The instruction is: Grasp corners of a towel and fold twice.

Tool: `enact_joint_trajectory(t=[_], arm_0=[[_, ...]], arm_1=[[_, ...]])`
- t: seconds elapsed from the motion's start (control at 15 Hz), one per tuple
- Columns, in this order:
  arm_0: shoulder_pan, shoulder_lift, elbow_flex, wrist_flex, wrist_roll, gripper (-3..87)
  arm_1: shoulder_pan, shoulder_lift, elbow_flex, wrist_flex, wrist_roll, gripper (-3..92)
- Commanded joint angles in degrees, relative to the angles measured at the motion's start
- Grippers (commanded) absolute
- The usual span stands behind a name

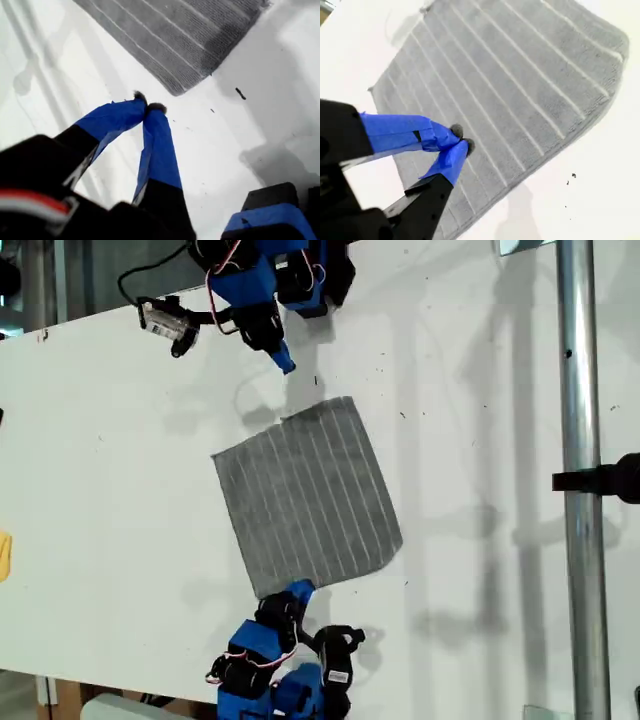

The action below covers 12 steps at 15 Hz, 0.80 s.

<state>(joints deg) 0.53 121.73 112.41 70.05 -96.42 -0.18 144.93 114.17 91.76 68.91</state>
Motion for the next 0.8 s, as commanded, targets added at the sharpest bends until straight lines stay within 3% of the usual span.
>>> enact_joint_trajectory(t=[0.0,0.2,0.33,0.4,0.47,0.73], arm_0=[[4.1,-7.1,-12.7,2.4,0.6,-1.9],[9.6,-18.0,-27.3,5.1,1.8,-1.9],[11.3,-22.5,-32.3,5.8,1.8,-1.9],[11.6,-23.3,-32.4,5.4,1.9,-1.9],[11.7,-23.4,-32.4,5.4,2.0,-1.9],[11.9,-23.2,-32.8,7.2,2.0,-1.9]], arm_1=[[-3.2,-10.5,-14.9,4.0,-6.6,-0.3],[-5.3,-23.1,-29.3,10.3,-14.2,5.6],[-4.6,-27.9,-33.0,15.2,-17.3,22.4],[-3.3,-30.1,-32.6,16.8,-19.0,36.9],[-2.2,-32.6,-30.1,16.8,-20.3,37.7],[0.3,-34.5,-4.4,-2.2,-20.7,37.0]])
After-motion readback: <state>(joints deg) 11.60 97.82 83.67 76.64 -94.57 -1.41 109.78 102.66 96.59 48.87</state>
